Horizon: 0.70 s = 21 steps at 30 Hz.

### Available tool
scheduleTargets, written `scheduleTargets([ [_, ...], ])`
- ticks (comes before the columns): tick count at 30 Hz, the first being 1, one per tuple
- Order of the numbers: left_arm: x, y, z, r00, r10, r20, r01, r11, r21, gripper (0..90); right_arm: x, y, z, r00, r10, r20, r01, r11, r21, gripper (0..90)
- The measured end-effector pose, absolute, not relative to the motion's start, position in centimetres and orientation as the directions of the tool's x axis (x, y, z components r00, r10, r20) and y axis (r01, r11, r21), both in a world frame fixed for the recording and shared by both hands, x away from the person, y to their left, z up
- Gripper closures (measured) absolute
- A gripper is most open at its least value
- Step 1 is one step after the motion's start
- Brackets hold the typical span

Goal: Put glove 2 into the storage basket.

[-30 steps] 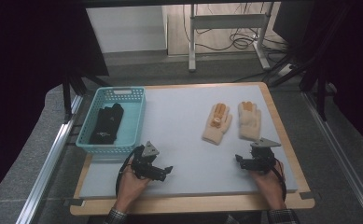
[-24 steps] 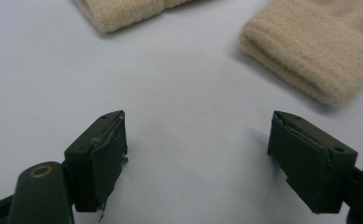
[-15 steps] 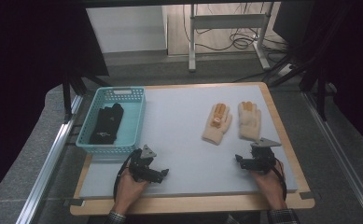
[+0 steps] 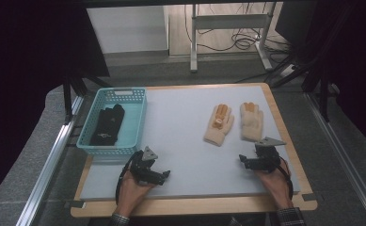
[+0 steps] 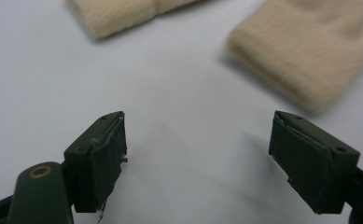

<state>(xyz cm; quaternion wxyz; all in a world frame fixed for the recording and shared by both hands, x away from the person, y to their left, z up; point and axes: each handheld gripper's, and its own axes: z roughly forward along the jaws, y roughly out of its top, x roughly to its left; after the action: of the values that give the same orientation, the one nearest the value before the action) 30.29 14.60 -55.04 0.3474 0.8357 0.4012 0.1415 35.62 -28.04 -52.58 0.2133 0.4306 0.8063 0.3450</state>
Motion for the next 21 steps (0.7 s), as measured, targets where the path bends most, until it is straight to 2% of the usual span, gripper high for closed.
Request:
scheduleTargets([
  [10,30.3,14.6,-55.0,0.636,0.77,-0.042,0.572,-0.435,0.696,0.2,39.1,-29.8,-50.3,-0.523,0.852,-0.022,0.559,0.362,0.746,17.1],
  [16,30.3,14.6,-55.0,0.637,0.77,-0.041,0.571,-0.435,0.696,0.3,41.4,-31.1,-48.7,-0.516,0.856,-0.033,0.546,0.358,0.758,27.0],
  [21,30.3,14.6,-55.0,0.637,0.77,-0.041,0.571,-0.436,0.696,0.3,43.6,-31.5,-47.9,-0.492,0.866,-0.092,0.534,0.383,0.754,36.8],
])
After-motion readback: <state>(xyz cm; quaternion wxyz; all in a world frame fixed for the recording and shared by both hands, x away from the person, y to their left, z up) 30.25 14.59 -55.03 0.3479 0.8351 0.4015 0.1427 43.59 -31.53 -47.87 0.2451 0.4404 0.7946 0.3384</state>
